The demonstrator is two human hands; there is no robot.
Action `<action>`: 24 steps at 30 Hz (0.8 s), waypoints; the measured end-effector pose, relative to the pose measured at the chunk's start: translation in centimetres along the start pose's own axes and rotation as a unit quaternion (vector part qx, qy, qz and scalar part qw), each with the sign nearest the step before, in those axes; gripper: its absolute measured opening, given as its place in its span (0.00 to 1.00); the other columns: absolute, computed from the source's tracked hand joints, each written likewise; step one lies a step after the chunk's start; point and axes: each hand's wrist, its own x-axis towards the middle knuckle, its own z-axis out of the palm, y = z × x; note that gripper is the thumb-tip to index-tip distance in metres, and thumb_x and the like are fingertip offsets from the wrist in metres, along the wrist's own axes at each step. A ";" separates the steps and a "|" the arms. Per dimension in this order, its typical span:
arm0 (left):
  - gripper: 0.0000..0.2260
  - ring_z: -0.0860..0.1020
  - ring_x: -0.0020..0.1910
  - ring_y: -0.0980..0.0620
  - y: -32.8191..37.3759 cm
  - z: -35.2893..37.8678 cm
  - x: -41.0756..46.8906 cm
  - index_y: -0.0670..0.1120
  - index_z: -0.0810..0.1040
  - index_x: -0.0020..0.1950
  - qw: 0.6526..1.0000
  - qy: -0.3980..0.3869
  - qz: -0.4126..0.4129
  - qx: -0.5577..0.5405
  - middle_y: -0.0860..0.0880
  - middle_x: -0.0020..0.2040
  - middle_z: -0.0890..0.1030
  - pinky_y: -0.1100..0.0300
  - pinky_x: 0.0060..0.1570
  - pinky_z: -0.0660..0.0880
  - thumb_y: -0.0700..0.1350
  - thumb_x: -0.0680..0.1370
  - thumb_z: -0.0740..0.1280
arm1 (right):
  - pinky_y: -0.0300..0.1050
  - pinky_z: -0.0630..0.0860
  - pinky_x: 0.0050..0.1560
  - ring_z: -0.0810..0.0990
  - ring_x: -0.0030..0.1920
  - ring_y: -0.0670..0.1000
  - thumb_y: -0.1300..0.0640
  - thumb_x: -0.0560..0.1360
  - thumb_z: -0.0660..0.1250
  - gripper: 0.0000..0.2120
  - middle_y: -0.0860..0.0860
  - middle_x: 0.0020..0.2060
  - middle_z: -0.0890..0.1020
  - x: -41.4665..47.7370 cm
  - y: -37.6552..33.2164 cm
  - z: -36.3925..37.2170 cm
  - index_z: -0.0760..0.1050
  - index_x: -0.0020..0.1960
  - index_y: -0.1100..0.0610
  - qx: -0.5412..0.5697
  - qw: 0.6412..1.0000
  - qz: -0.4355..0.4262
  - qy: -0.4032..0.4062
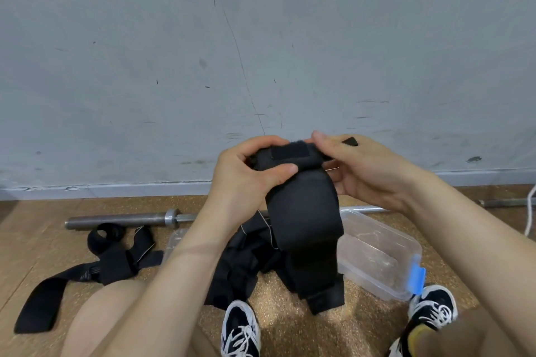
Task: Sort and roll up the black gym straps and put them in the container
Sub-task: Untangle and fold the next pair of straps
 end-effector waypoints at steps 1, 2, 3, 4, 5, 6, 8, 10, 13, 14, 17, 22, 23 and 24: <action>0.15 0.82 0.44 0.58 -0.2 -0.1 0.0 0.52 0.83 0.47 0.999 0.000 0.021 0.033 0.55 0.43 0.85 0.63 0.44 0.79 0.33 0.69 0.77 | 0.52 0.80 0.56 0.82 0.54 0.59 0.47 0.74 0.67 0.22 0.61 0.55 0.84 0.0 0.2 0.1 0.80 0.61 0.61 -0.012 1.000 -0.015 -0.004; 0.16 0.82 0.47 0.57 -0.3 0.0 0.0 0.54 0.83 0.47 0.996 0.000 0.044 0.072 0.54 0.46 0.85 0.61 0.47 0.79 0.34 0.68 0.78 | 0.51 0.80 0.56 0.83 0.55 0.58 0.51 0.75 0.67 0.18 0.60 0.56 0.84 0.1 0.4 0.2 0.81 0.60 0.61 -0.014 1.000 -0.026 -0.004; 0.17 0.81 0.50 0.55 -0.4 0.0 0.0 0.56 0.82 0.48 0.992 -0.002 0.065 0.106 0.52 0.49 0.84 0.59 0.50 0.79 0.35 0.68 0.78 | 0.51 0.80 0.56 0.83 0.55 0.57 0.55 0.76 0.67 0.16 0.60 0.56 0.84 0.2 0.5 0.4 0.81 0.61 0.61 -0.012 0.999 -0.034 0.002; 0.18 0.81 0.51 0.53 -0.5 0.0 0.0 0.57 0.82 0.48 0.989 -0.008 0.075 0.128 0.51 0.50 0.83 0.58 0.51 0.79 0.36 0.68 0.78 | 0.51 0.80 0.56 0.84 0.54 0.56 0.57 0.76 0.68 0.15 0.59 0.55 0.84 0.3 0.8 0.3 0.80 0.61 0.61 -0.008 0.999 -0.041 0.011; 0.17 0.81 0.50 0.53 -0.5 -0.2 -0.1 0.57 0.81 0.49 0.988 -0.021 0.073 0.135 0.51 0.50 0.82 0.59 0.50 0.79 0.37 0.69 0.78 | 0.50 0.81 0.55 0.84 0.52 0.54 0.59 0.76 0.68 0.14 0.58 0.53 0.85 0.3 0.9 0.3 0.80 0.61 0.60 -0.008 0.999 -0.048 0.021; 0.16 0.81 0.48 0.54 -0.3 -0.4 -0.1 0.56 0.79 0.51 0.989 -0.039 0.058 0.129 0.50 0.50 0.82 0.61 0.47 0.79 0.39 0.70 0.77 | 0.49 0.81 0.53 0.84 0.51 0.53 0.60 0.76 0.68 0.14 0.57 0.52 0.85 0.4 0.9 0.3 0.80 0.61 0.60 -0.008 0.998 -0.055 0.027; 0.13 0.81 0.44 0.56 0.2 -0.9 -0.1 0.55 0.77 0.55 0.993 -0.075 0.005 0.089 0.50 0.48 0.82 0.64 0.42 0.78 0.47 0.72 0.75 | 0.48 0.82 0.52 0.84 0.51 0.53 0.64 0.77 0.67 0.14 0.56 0.51 0.85 0.4 1.0 0.3 0.79 0.61 0.60 0.004 0.997 -0.070 0.033; 0.16 0.82 0.48 0.57 -0.1 -0.8 -0.1 0.55 0.76 0.57 0.992 -0.107 -0.048 0.038 0.53 0.49 0.83 0.63 0.46 0.78 0.55 0.71 0.70 | 0.49 0.82 0.54 0.84 0.52 0.54 0.67 0.77 0.66 0.15 0.57 0.53 0.84 0.5 1.0 0.4 0.78 0.63 0.60 0.037 0.994 -0.089 0.042; 0.16 0.82 0.57 0.54 -1.0 -0.5 -0.2 0.51 0.74 0.63 0.982 -0.147 -0.105 -0.045 0.52 0.56 0.83 0.55 0.54 0.78 0.49 0.76 0.68 | 0.46 0.82 0.52 0.83 0.52 0.54 0.69 0.76 0.66 0.16 0.57 0.52 0.84 0.8 1.2 0.5 0.77 0.63 0.60 0.085 0.989 -0.106 0.053; 0.16 0.81 0.59 0.52 -1.1 -0.6 -0.1 0.49 0.73 0.66 0.979 -0.163 -0.110 -0.062 0.51 0.58 0.83 0.53 0.56 0.78 0.43 0.78 0.68 | 0.45 0.82 0.51 0.83 0.52 0.54 0.69 0.76 0.66 0.17 0.56 0.52 0.84 0.8 1.2 0.6 0.77 0.63 0.59 0.094 0.989 -0.105 0.052; 0.17 0.83 0.56 0.48 -0.8 -1.1 0.3 0.44 0.75 0.65 0.977 -0.155 -0.097 -0.111 0.45 0.55 0.85 0.54 0.53 0.80 0.32 0.78 0.66 | 0.45 0.81 0.56 0.82 0.58 0.56 0.68 0.79 0.63 0.17 0.58 0.57 0.83 0.9 1.0 0.4 0.75 0.66 0.61 0.126 0.985 -0.102 0.055; 0.07 0.85 0.44 0.51 -1.1 0.1 0.3 0.40 0.82 0.54 0.977 -0.051 -0.141 -0.149 0.44 0.46 0.86 0.61 0.43 0.81 0.38 0.78 0.66 | 0.54 0.75 0.66 0.78 0.66 0.60 0.65 0.81 0.59 0.18 0.63 0.65 0.78 1.4 1.2 0.6 0.72 0.70 0.63 0.183 0.975 -0.111 0.058; 0.07 0.85 0.45 0.50 -1.4 0.3 0.2 0.40 0.83 0.53 0.977 -0.053 -0.148 -0.146 0.44 0.47 0.86 0.60 0.44 0.81 0.39 0.79 0.66 | 0.54 0.76 0.65 0.78 0.66 0.60 0.65 0.81 0.59 0.18 0.62 0.65 0.78 1.4 1.3 0.7 0.72 0.70 0.63 0.181 0.976 -0.108 0.058; 0.07 0.85 0.46 0.50 -1.4 0.4 0.1 0.40 0.83 0.53 0.975 -0.052 -0.153 -0.150 0.44 0.48 0.86 0.60 0.44 0.81 0.40 0.79 0.66 | 0.54 0.76 0.63 0.78 0.65 0.59 0.65 0.81 0.60 0.18 0.62 0.65 0.78 1.4 1.4 0.8 0.73 0.70 0.62 0.174 0.978 -0.104 0.058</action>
